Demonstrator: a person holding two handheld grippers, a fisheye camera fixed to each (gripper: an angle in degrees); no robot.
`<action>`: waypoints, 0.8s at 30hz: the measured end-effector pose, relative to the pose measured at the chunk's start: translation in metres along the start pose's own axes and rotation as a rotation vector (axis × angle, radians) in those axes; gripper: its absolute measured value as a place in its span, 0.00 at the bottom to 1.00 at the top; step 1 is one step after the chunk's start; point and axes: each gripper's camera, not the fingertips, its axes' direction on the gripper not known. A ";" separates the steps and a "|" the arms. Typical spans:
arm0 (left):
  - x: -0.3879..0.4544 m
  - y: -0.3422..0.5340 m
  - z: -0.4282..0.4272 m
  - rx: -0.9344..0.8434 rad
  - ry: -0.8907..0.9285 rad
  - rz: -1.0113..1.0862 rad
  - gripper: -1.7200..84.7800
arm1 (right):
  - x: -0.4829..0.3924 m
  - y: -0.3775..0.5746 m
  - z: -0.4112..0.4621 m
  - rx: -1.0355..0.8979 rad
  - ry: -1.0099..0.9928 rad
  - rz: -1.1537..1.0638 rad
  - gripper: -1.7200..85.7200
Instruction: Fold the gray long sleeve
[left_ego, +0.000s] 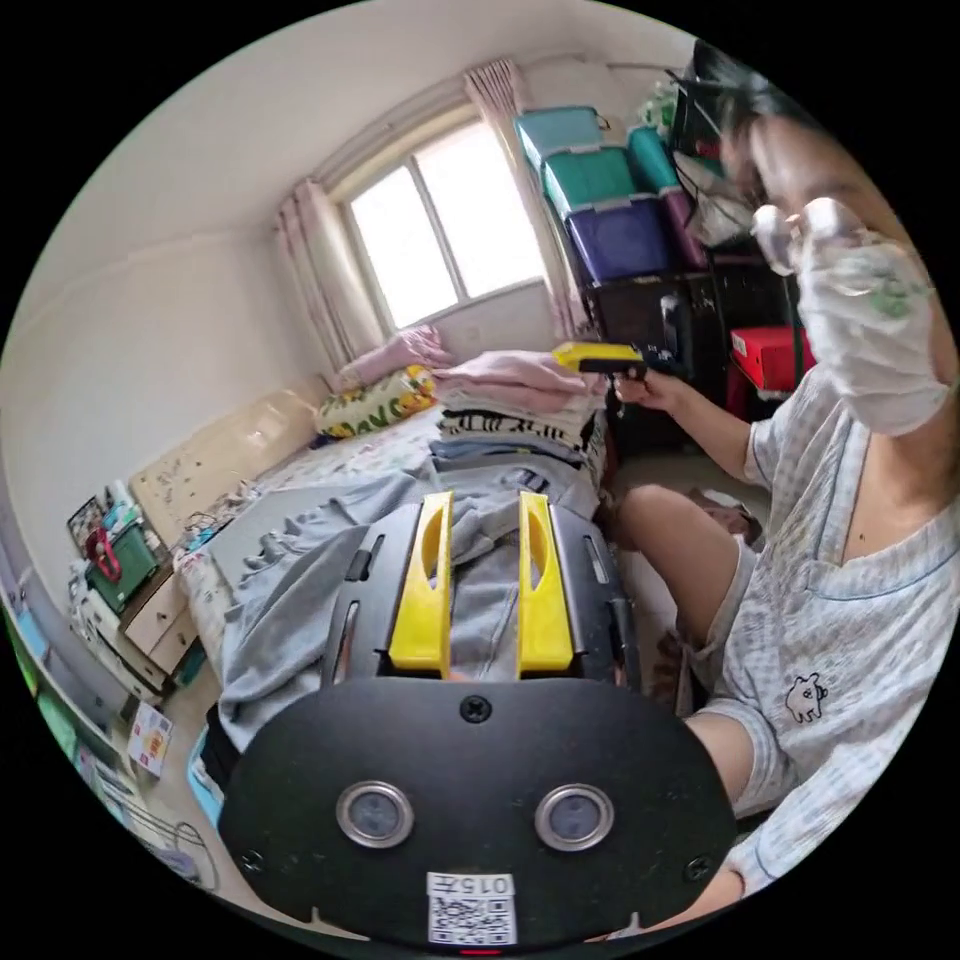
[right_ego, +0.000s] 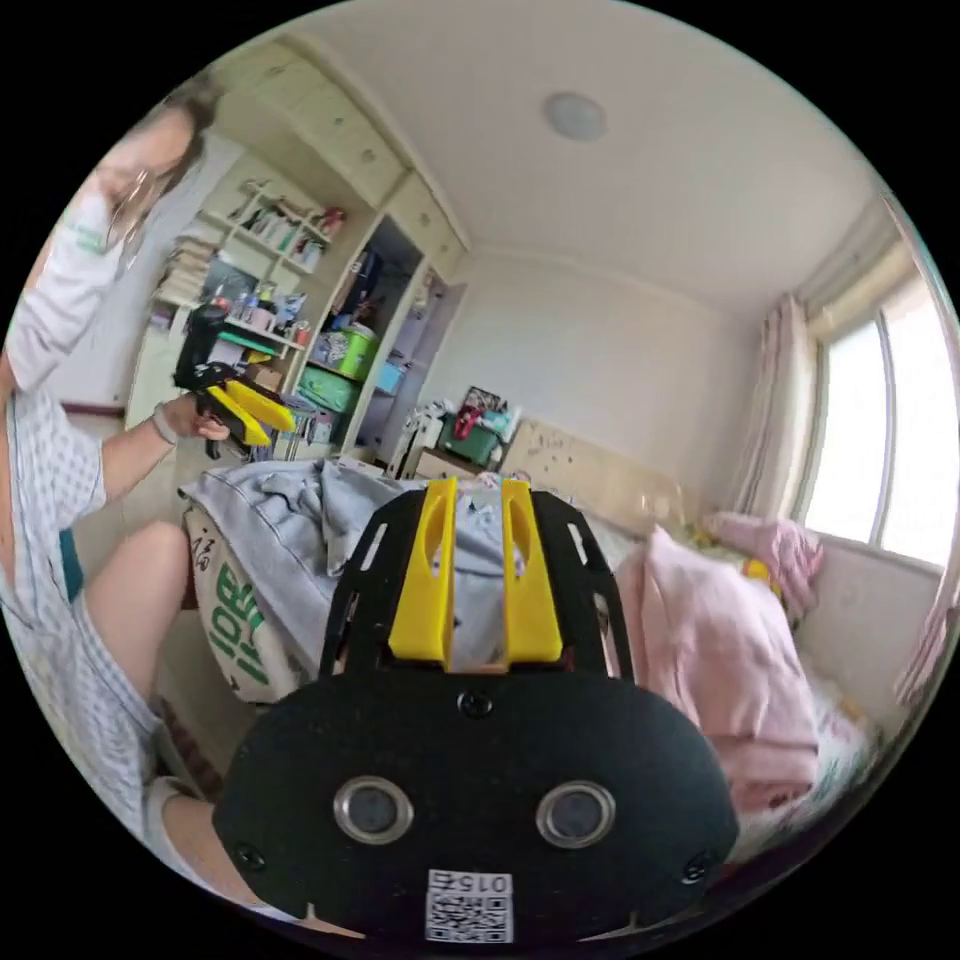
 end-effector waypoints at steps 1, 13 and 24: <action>-0.001 -0.018 0.029 -0.031 0.005 0.035 0.14 | -0.016 -0.013 0.013 0.039 0.044 -0.058 0.10; -0.037 -0.091 0.029 0.474 -0.607 0.034 0.08 | -0.076 -0.041 0.102 0.223 0.137 -0.140 0.08; -0.035 -0.098 0.128 0.241 -0.488 0.198 0.08 | -0.196 0.042 0.192 0.049 0.367 -0.973 0.08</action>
